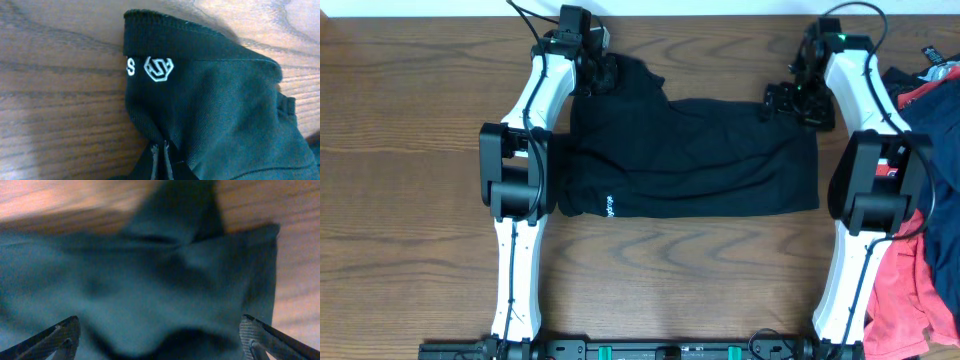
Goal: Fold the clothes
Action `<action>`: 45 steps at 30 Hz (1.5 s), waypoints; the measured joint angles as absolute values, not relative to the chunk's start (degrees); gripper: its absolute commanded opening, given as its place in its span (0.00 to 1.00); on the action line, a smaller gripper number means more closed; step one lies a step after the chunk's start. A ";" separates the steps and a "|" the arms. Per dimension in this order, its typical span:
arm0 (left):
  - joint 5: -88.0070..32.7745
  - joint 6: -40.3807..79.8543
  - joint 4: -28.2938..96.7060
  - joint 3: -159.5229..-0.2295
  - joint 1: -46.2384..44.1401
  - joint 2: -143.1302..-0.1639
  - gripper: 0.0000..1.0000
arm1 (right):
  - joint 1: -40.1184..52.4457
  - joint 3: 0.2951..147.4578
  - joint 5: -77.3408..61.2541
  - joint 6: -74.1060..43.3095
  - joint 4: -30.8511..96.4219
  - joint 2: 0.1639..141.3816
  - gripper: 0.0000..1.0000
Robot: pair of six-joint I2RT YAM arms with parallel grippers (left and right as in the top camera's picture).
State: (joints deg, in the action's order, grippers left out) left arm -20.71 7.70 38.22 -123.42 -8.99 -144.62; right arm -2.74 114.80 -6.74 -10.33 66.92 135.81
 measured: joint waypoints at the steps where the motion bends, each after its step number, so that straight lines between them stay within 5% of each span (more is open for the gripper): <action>1: -20.62 7.73 38.50 -123.42 -9.02 -144.44 0.06 | -3.55 114.80 -6.98 -10.07 66.19 136.75 0.99; 16: -20.60 7.73 39.99 -123.42 -9.02 -144.29 0.05 | -5.87 114.89 -8.14 -3.75 50.43 137.64 0.98; 20: -20.60 7.73 40.05 -123.42 -9.02 -144.29 0.06 | -5.67 114.89 -8.16 -2.24 49.21 137.64 0.69; 28: -20.60 7.73 40.05 -123.42 -9.02 -144.29 0.06 | -4.27 115.09 -8.45 -1.89 48.23 139.46 0.54; 33: -20.60 7.73 40.07 -123.42 -8.99 -144.29 0.06 | -3.90 115.42 -8.71 -1.85 48.21 140.03 0.01; 45: -20.58 7.73 40.56 -123.24 -9.02 -143.04 0.06 | -3.88 115.48 -9.50 -3.42 48.36 140.22 0.01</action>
State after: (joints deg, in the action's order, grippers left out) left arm -20.58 7.73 40.56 -123.24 -9.02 -143.04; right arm -3.88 115.48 -9.50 -3.42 48.36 140.22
